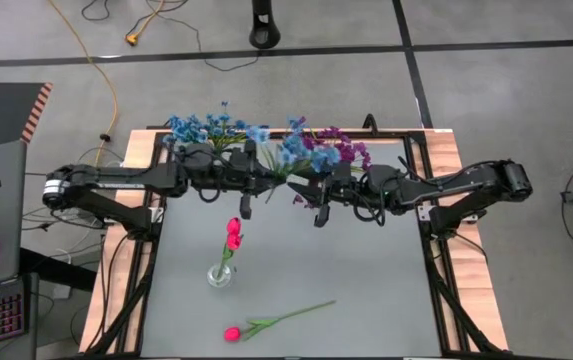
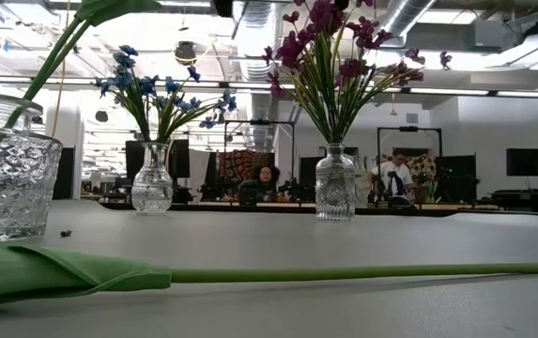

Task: Sort flowers into vase by color
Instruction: Put the blue flower into the top left transparent vase

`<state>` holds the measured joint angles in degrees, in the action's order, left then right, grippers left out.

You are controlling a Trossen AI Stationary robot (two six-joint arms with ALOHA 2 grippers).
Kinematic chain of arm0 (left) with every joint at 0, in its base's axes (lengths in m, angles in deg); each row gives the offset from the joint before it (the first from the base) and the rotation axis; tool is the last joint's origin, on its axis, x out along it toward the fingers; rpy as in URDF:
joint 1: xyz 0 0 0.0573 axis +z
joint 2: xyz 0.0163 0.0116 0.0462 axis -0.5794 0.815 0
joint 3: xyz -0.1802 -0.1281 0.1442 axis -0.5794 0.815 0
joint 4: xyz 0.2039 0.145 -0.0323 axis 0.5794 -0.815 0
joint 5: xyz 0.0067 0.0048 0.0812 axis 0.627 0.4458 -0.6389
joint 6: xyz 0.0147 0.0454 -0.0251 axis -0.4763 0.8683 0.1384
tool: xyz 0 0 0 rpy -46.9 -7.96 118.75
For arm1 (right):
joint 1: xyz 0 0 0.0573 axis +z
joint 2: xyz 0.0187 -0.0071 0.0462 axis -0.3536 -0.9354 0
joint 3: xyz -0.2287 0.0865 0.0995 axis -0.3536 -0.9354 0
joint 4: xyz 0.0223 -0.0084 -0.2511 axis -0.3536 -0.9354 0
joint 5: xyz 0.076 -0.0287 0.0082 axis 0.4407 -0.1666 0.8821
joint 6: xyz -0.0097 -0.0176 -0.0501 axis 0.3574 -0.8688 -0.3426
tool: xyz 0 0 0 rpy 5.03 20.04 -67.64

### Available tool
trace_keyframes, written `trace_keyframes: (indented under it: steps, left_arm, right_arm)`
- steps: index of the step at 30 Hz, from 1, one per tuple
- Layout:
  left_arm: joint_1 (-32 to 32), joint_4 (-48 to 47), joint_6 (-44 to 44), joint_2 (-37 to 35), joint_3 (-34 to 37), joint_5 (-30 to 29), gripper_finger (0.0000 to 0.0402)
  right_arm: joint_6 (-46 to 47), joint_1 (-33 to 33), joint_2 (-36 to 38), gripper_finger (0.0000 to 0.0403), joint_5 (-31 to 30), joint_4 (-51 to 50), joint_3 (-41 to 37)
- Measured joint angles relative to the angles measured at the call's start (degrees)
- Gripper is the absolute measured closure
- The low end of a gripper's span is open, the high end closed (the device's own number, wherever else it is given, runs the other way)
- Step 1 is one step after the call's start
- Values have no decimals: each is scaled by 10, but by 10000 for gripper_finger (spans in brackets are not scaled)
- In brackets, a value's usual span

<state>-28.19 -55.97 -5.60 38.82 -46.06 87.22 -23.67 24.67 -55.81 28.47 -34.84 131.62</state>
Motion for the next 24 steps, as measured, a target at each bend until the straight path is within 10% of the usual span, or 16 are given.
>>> trace_keyframes:
  steps: [12, 24]
  left_arm:
    - [0, -112, 65, -163, 40, -135, 391]
    - [0, 90, 132, -303, 293, -265, 391]
  right_arm:
    - [-4, 0, 0, 191, 0, -2, 0]
    - [-5, 0, 0, 193, 0, -12, 0]
